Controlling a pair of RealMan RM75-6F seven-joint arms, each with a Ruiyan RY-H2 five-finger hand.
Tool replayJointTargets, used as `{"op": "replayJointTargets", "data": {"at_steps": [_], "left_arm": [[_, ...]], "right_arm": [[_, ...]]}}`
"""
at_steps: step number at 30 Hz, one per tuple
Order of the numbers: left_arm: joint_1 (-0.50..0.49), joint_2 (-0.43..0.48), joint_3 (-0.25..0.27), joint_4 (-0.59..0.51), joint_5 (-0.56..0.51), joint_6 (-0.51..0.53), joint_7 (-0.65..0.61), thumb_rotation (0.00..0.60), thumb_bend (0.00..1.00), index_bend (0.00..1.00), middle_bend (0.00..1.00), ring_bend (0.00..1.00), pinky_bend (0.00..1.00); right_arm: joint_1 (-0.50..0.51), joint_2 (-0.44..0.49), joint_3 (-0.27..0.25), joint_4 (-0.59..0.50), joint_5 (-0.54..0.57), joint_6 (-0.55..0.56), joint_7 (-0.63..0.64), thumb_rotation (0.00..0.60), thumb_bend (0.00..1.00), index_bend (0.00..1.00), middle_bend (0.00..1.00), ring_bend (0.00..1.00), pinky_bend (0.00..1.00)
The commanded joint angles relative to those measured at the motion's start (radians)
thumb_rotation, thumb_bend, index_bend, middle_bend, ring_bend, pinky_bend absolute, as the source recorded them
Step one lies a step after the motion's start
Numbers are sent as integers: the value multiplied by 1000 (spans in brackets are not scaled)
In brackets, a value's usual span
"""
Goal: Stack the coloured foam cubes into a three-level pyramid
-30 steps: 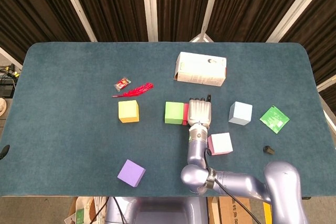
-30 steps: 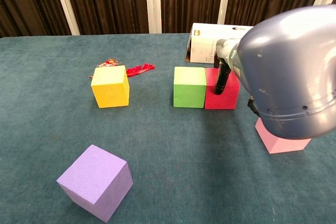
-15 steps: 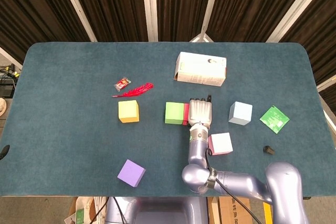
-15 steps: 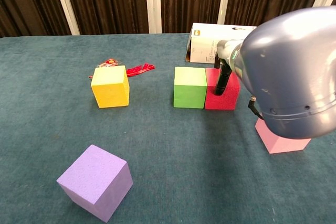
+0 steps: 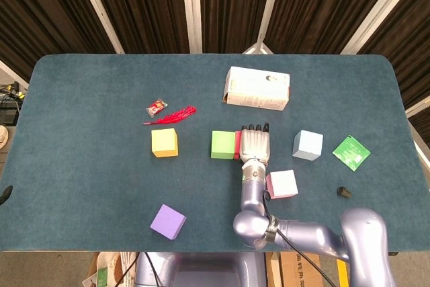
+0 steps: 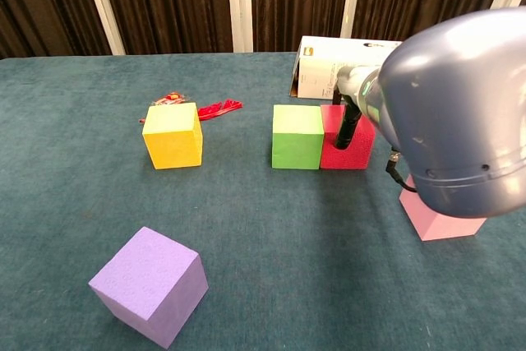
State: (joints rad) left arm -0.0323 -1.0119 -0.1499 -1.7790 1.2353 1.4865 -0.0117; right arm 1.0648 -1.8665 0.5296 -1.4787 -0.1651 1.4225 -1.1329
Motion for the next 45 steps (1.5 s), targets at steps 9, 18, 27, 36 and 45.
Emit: {"op": "replayJointTargets", "data": {"at_steps": [9,18,27,36,45], "left_arm": [[0,0,-1,-4,-7,-2,5,600,315,38,0,0,0],[0,-1,-1,-6,-7,1,7,600,315,38,0,0,0],[1,0,-1,-6,-6,1,6,600,316,38,0,0,0],[1,1,0,-7,-4,0,3,600,316,38,0,0,0],[1,0,-2,-6,-6,2,2,600,316,38,0,0,0]], "right_arm": [[-1,10,2,-14,13,-2,-12,600,329,214,183,114,0],[-1,21,-3,-35,27,3,-26,600,329,213,183,109,0],[3,27,-3,-56,38,8,-36,600,329,211,183,101,0],[9,23,1,-40,42,15,-30,600,329,211,183,101,0],[9,40,6,-55,75,12,-59,600,329,172,140,64,0]]}}
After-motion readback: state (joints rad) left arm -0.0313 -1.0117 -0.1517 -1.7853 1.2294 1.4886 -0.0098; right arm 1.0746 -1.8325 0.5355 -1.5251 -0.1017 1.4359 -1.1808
